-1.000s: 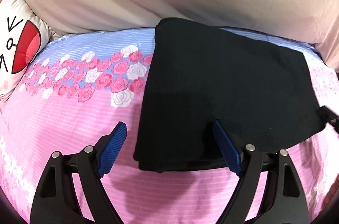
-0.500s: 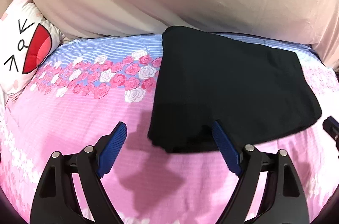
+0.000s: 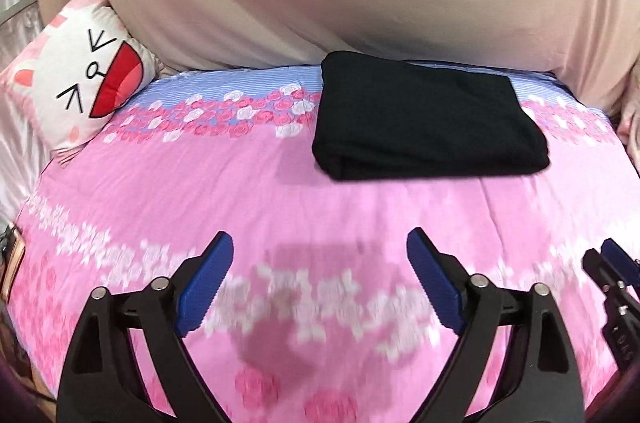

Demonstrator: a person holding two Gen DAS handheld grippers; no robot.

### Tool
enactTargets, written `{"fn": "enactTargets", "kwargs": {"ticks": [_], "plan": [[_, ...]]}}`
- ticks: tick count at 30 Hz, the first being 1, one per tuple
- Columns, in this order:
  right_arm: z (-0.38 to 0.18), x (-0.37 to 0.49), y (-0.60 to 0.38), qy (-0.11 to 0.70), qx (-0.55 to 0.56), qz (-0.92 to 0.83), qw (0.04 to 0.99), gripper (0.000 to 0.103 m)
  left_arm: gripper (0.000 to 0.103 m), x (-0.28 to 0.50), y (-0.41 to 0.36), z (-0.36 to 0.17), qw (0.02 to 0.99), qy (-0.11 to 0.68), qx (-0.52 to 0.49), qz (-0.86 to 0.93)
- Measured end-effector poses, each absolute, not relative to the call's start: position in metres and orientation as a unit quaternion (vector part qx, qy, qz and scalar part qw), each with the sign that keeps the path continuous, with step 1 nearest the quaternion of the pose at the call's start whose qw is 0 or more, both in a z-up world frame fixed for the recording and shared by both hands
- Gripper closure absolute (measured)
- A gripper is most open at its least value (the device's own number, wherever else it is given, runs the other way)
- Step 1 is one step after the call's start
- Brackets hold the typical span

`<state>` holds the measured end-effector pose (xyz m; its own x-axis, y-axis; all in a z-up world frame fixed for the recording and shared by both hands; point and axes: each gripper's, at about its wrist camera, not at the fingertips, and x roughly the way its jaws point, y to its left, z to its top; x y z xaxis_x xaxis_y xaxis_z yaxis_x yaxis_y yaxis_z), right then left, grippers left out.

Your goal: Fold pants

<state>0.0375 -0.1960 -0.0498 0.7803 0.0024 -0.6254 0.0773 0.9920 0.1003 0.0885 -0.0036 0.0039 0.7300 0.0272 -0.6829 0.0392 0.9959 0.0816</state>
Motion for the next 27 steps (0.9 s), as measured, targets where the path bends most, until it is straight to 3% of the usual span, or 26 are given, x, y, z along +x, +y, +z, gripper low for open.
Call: {"fn": "enactTargets", "kwargs": {"ticks": [3, 8, 11, 27], "plan": [[-0.056, 0.016, -0.195, 0.324, 0.065, -0.034, 0.943, 0.048, 0.008, 0.057, -0.006, 0.002, 0.935, 0.350, 0.054, 0.004], [-0.065, -0.007, -0.197, 0.317, 0.076, -0.055, 0.944, 0.042, 0.007, 0.028, -0.007, -0.009, 0.935, 0.353, 0.045, -0.004], [-0.070, -0.016, -0.195, 0.309, 0.071, -0.063, 0.946, 0.031, 0.007, 0.020, -0.007, -0.017, 0.933, 0.358, 0.039, -0.007], [-0.081, -0.004, -0.168, 0.341, 0.029, -0.078, 0.936, 0.023, 0.007, 0.025, -0.010, -0.052, 0.929, 0.366, 0.050, -0.007]]}}
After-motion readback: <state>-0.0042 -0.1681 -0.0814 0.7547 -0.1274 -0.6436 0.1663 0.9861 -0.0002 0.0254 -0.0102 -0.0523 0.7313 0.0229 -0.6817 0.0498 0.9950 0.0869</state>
